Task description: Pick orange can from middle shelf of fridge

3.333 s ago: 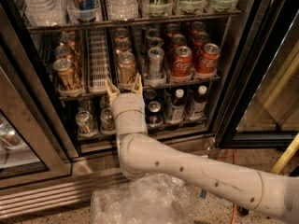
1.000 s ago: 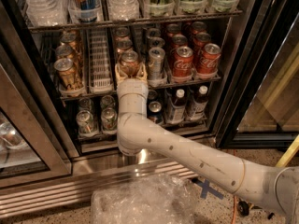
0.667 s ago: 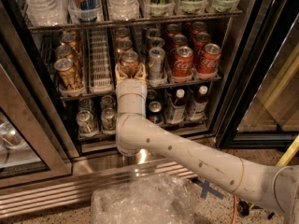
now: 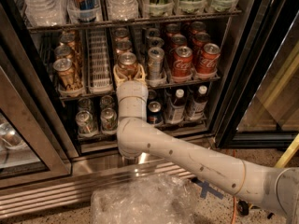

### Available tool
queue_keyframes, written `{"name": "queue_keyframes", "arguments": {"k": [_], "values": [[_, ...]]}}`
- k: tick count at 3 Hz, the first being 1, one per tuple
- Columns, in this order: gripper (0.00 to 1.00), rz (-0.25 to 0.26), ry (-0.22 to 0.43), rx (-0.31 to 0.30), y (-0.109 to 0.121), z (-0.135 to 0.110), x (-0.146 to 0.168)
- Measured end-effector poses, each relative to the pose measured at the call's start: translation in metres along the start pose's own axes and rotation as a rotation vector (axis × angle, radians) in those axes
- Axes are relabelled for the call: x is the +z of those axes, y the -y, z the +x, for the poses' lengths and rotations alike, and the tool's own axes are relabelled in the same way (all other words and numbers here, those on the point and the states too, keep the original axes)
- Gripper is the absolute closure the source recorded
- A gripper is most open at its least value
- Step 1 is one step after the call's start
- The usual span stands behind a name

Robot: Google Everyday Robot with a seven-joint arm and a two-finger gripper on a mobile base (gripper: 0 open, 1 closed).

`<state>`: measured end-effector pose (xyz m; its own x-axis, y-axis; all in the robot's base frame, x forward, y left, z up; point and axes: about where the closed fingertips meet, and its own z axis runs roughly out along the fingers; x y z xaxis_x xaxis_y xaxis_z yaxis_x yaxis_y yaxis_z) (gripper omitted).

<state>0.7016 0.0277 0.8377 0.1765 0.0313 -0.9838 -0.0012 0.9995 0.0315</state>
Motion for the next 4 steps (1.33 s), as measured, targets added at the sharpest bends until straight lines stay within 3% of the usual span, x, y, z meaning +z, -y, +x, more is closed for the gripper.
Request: {"name": "queue_keyframes", "arguments": {"k": [4], "values": [[1.0, -0.027, 0.097, -0.01, -0.003, -0.04, 0.0]]}}
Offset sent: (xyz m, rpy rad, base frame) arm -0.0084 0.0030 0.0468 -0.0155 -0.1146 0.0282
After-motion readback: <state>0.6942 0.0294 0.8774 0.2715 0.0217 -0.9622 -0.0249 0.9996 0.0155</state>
